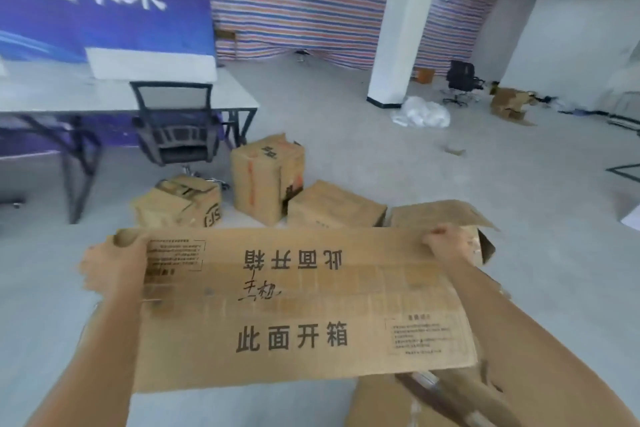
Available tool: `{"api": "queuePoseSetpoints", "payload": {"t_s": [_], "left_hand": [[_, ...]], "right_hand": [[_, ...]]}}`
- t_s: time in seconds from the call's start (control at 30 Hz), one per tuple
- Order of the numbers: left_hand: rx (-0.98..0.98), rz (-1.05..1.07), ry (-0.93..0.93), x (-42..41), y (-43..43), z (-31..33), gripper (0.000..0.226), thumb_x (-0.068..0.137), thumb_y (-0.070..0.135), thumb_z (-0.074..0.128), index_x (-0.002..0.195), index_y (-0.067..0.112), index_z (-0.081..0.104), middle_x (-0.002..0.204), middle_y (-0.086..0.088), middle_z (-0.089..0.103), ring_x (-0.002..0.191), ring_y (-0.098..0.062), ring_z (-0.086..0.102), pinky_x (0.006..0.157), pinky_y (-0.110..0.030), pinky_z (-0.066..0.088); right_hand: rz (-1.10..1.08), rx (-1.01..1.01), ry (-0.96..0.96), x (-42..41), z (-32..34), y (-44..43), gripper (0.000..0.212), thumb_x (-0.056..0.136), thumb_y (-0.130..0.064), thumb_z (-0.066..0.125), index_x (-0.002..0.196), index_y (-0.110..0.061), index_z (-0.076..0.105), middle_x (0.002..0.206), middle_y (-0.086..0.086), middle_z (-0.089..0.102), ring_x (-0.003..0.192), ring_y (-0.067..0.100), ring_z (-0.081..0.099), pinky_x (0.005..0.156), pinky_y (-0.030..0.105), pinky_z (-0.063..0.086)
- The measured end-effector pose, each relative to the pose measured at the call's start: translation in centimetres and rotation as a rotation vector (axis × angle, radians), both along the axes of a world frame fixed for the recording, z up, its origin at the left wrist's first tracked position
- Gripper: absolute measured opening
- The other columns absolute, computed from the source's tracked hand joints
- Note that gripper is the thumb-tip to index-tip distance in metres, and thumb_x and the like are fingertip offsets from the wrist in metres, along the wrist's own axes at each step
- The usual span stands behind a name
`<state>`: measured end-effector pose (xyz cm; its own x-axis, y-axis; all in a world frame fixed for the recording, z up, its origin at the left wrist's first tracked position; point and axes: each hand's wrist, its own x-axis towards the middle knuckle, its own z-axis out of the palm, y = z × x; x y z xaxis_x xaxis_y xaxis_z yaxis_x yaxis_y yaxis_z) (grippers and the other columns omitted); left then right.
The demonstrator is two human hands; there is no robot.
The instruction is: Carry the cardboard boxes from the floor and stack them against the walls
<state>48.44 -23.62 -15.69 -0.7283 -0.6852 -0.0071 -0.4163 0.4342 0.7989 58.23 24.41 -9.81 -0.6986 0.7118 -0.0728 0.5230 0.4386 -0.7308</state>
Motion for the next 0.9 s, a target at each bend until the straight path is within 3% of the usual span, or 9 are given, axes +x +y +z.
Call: {"api": "queuePoseSetpoints", "payload": {"t_s": [0.13, 0.2, 0.27, 0.37, 0.5, 0.63, 0.8, 0.9], "left_hand": [[-0.022, 0.229, 0.046, 6.0, -8.5, 0.4, 0.062, 0.07, 0.058, 0.053, 0.12, 0.021, 0.058, 0.116, -0.021, 0.057, 0.112, -0.042, 0.049, 0.094, -0.055, 0.044], [-0.038, 0.32, 0.064, 9.0, -11.4, 1.3, 0.056, 0.074, 0.048, 0.053, 0.122, 0.019, 0.057, 0.117, -0.022, 0.055, 0.114, -0.041, 0.045, 0.097, -0.053, 0.041], [-0.042, 0.409, 0.061, 11.7, -14.9, 2.2, 0.052, 0.075, 0.035, 0.051, 0.123, 0.017, 0.058, 0.117, -0.025, 0.054, 0.114, -0.042, 0.045, 0.098, -0.051, 0.04], [-0.023, 0.524, 0.04, 15.5, -19.6, 2.6, 0.052, 0.071, 0.024, 0.05, 0.122, 0.016, 0.06, 0.113, -0.026, 0.057, 0.111, -0.043, 0.048, 0.095, -0.05, 0.043], [0.027, 0.636, 0.065, 20.3, -25.7, 1.5, 0.053, 0.069, 0.018, 0.055, 0.121, 0.014, 0.061, 0.111, -0.026, 0.06, 0.11, -0.045, 0.051, 0.094, -0.049, 0.043], [0.019, 0.737, 0.057, 23.6, -31.6, 1.2, 0.042, 0.076, 0.012, 0.058, 0.118, 0.013, 0.063, 0.11, -0.027, 0.061, 0.111, -0.043, 0.049, 0.094, -0.048, 0.041], [-0.014, 0.856, 0.021, 27.7, -37.4, 0.9, 0.038, 0.081, 0.013, 0.057, 0.119, 0.014, 0.062, 0.116, -0.029, 0.055, 0.118, -0.042, 0.039, 0.097, -0.049, 0.035], [-0.038, 0.95, 0.009, 30.1, -39.5, 1.0, 0.038, 0.081, 0.012, 0.056, 0.119, 0.012, 0.062, 0.119, -0.03, 0.051, 0.121, -0.043, 0.035, 0.101, -0.051, 0.033]], "right_hand": [[0.157, 0.037, 0.029, -4.6, 1.0, -6.7, 0.023, 0.077, -0.017, 0.059, 0.098, -0.022, 0.066, 0.118, 0.013, 0.06, 0.121, 0.035, 0.045, 0.098, 0.035, 0.035], [0.223, 0.037, 0.04, -6.4, 1.1, -10.6, 0.006, 0.072, -0.019, 0.06, 0.078, -0.021, 0.062, 0.108, 0.01, 0.064, 0.114, 0.034, 0.051, 0.094, 0.035, 0.039], [0.301, 0.038, 0.053, -7.4, 1.3, -15.0, 0.004, 0.068, -0.021, 0.058, 0.068, -0.018, 0.055, 0.094, 0.007, 0.063, 0.103, 0.032, 0.055, 0.088, 0.035, 0.044], [0.421, 0.048, 0.031, -7.9, 1.3, -22.1, 0.008, 0.079, -0.013, 0.056, 0.073, -0.018, 0.054, 0.087, 0.004, 0.054, 0.088, 0.026, 0.051, 0.078, 0.032, 0.041], [0.567, 0.008, 0.009, -9.8, -0.1, -31.1, 0.01, 0.081, -0.009, 0.053, 0.073, -0.015, 0.052, 0.102, 0.011, 0.06, 0.095, 0.031, 0.054, 0.074, 0.032, 0.04], [0.605, 0.069, -0.009, -11.1, -2.1, -39.5, 0.017, 0.087, -0.009, 0.048, 0.098, -0.004, 0.06, 0.108, 0.017, 0.061, 0.094, 0.032, 0.054, 0.073, 0.031, 0.038], [0.654, -0.009, -0.058, -11.9, -4.4, -48.8, 0.018, 0.09, -0.004, 0.046, 0.072, -0.004, 0.049, 0.076, 0.012, 0.048, 0.082, 0.03, 0.045, 0.079, 0.035, 0.035], [0.731, 0.034, -0.032, -12.6, -4.6, -54.1, 0.01, 0.091, -0.006, 0.044, 0.087, -0.006, 0.054, 0.086, 0.011, 0.052, 0.082, 0.029, 0.044, 0.084, 0.038, 0.04]]}}
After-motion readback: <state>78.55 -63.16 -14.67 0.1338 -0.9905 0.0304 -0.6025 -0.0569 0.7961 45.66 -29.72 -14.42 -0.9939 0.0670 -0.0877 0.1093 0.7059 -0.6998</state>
